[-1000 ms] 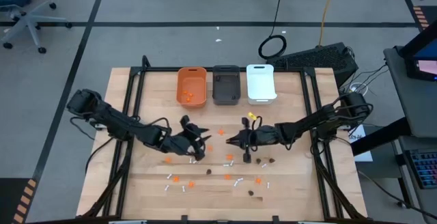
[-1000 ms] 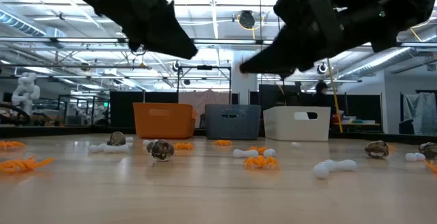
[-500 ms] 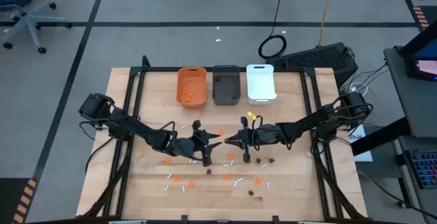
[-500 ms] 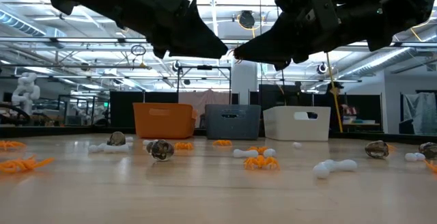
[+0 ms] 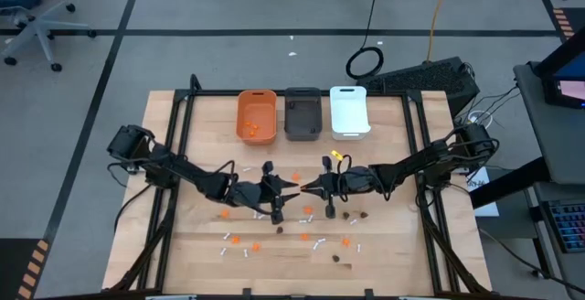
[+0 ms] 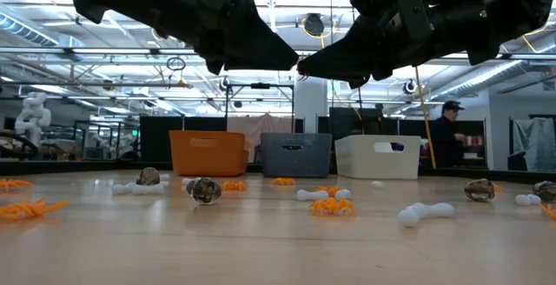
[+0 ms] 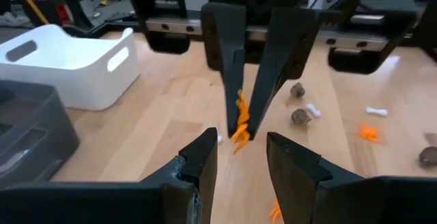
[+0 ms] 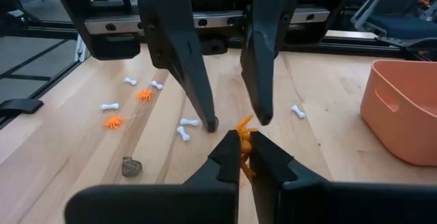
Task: Sort Halloween decoration
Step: Put the orange spider toy into the orange bin
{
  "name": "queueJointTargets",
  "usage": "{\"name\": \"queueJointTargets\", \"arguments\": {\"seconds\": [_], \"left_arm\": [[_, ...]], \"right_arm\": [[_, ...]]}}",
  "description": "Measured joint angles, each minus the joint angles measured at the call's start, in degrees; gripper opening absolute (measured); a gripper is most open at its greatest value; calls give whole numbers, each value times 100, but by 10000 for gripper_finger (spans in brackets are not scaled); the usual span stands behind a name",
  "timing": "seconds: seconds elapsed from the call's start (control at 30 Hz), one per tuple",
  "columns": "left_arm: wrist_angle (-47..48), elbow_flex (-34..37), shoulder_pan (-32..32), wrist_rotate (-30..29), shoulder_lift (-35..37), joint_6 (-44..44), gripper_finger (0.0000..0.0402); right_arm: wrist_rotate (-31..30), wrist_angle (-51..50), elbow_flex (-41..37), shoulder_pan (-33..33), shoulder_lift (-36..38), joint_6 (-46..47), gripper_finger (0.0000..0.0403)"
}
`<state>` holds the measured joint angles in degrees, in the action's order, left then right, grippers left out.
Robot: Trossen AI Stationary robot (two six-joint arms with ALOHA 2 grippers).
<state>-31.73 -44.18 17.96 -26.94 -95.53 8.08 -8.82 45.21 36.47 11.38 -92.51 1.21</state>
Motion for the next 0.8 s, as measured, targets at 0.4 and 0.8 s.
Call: {"name": "queueJointTargets", "arguments": {"seconds": [0.4,0.8], "left_arm": [[13,0,-160,507,0,-26,59],[14,0,-158,532,0,-151,1]], "right_arm": [[3,-4,2,0,0,0,2],[7,-36,4,0,4,-9,11]]}}
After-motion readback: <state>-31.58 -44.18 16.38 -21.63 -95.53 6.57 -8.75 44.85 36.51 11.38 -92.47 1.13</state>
